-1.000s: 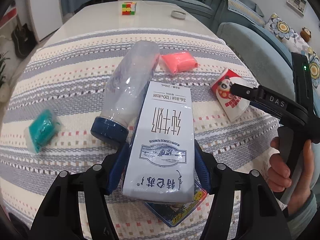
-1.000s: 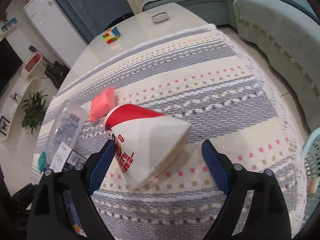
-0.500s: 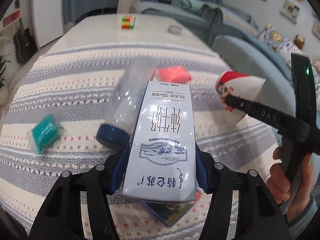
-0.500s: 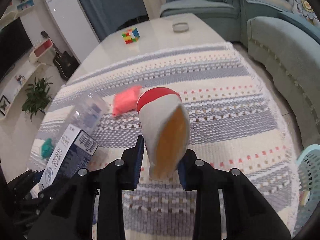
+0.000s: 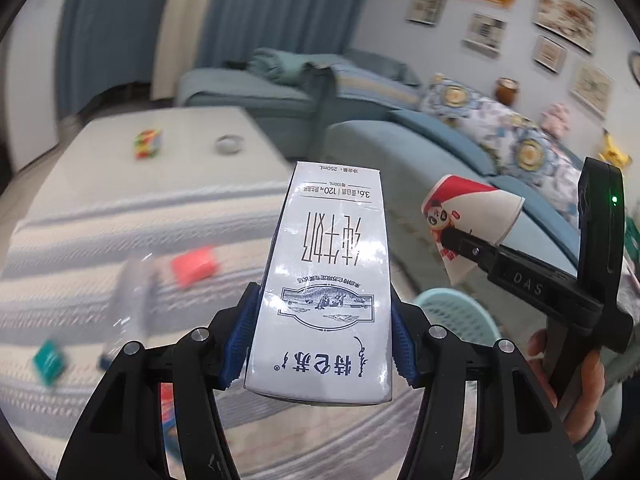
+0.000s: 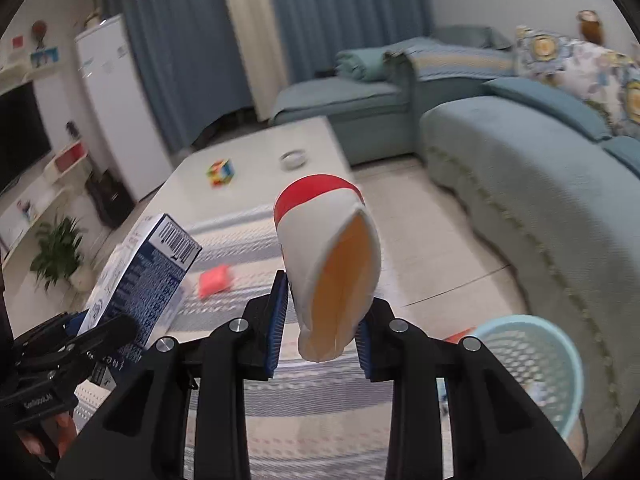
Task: Collect trash
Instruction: 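Carry the white carton and paper cup to the basket and release both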
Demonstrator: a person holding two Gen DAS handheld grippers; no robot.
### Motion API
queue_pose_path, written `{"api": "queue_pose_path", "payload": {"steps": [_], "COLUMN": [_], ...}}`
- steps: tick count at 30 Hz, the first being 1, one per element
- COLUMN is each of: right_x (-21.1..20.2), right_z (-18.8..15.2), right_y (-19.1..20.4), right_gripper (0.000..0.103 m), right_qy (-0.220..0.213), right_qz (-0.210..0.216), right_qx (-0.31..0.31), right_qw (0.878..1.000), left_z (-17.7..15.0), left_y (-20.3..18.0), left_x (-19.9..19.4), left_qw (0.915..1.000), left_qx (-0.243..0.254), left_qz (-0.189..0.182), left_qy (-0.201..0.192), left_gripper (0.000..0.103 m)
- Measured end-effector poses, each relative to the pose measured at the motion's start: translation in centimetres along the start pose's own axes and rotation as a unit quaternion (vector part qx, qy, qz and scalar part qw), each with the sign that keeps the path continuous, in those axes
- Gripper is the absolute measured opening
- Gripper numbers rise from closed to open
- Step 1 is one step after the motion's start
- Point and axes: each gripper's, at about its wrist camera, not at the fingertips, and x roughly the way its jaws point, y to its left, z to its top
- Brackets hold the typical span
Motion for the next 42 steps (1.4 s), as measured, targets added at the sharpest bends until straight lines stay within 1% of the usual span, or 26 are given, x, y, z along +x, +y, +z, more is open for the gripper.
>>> {"api": "queue_pose_path", "payload": {"steps": [3,6,8,9,11,14,16,17,19,21,24,27,30,32,33,34,37,42], "right_x": [-2.4,-4.0,-4.7,-4.9,-5.3,-5.4,-5.0,-4.5,-3.5,-2.4,-0.9,0.7,1.0,1.1,1.1,1.0,0.4,-0.4], "right_z": [0.3,-0.1,-1.0,-1.5,-3.0,-5.4,-7.2,-7.7,-9.4,-11.2,-13.0,-15.0,-16.8,-17.7,-17.8,-17.9,-17.4,-17.1], "right_y": [-3.7,-7.1,-9.5,-10.7,-13.7,-17.5,-19.6,-20.3,-22.0,-23.2,-24.5,-25.3,-25.3,-25.5,-25.4,-25.3,-24.8,-24.0], "right_gripper": [0.027,0.027,0.027,0.027,0.027,0.027,0.028,0.029,0.029,0.029,0.029,0.029,0.030,0.037,0.046,0.051,0.052,0.052], "right_qy": [-0.013,-0.014,-0.009,-0.005,0.004,0.023,0.043,0.052,0.074,0.097,0.123,0.147,0.158,0.164,0.166,0.161,0.151,0.145], "right_qz": [-0.032,-0.069,-0.118,-0.132,-0.144,-0.166,-0.177,-0.181,-0.185,-0.189,-0.186,-0.184,-0.182,-0.178,-0.176,-0.179,-0.177,-0.174], "right_qx": [0.021,0.040,0.049,0.058,0.093,0.140,0.168,0.178,0.205,0.225,0.247,0.263,0.274,0.284,0.288,0.287,0.280,0.274], "right_qw": [0.999,0.997,0.992,0.990,0.985,0.976,0.969,0.966,0.958,0.951,0.943,0.936,0.931,0.928,0.927,0.927,0.931,0.935], "left_z": [0.9,1.3,1.1,0.9,0.6,-0.4,-1.4,-1.7,-3.0,-4.7,-7.1,-8.8,-9.4,-9.4,-9.3,-9.1,-8.5,-7.8], "left_y": [-4.4,-8.3,-10.5,-11.8,-13.2,-15.5,-16.4,-16.8,-17.9,-18.8,-19.1,-19.1,-19.0,-18.9,-18.7,-18.6,-18.0,-17.2], "left_x": [0.9,2.4,3.6,4.4,5.9,9.0,11.0,11.9,14.2,16.1,17.9,19.4,19.9,20.0,19.9,19.7,18.9,17.7], "left_qw": [0.9991,0.9971,0.9956,0.9944,0.9930,0.9894,0.9871,0.9860,0.9838,0.9794,0.9736,0.9683,0.9665,0.9664,0.9672,0.9679,0.9703,0.9725], "left_qx": [0.032,0.055,0.066,0.069,0.070,0.064,0.061,0.061,0.072,0.084,0.094,0.109,0.118,0.115,0.111,0.109,0.099,0.084], "left_qz": [-0.026,-0.052,-0.067,-0.078,-0.093,-0.119,-0.129,-0.131,-0.124,-0.126,-0.130,-0.124,-0.116,-0.119,-0.121,-0.122,-0.126,-0.132], "left_qy": [-0.006,-0.006,0.003,0.010,0.021,0.053,0.073,0.082,0.108,0.133,0.163,0.187,0.196,0.197,0.194,0.191,0.181,0.172], "left_gripper": [0.056,0.056,0.056,0.056,0.056,0.056,0.056,0.056,0.056,0.056,0.057,0.057,0.058,0.065,0.066,0.069,0.069,0.069]}}
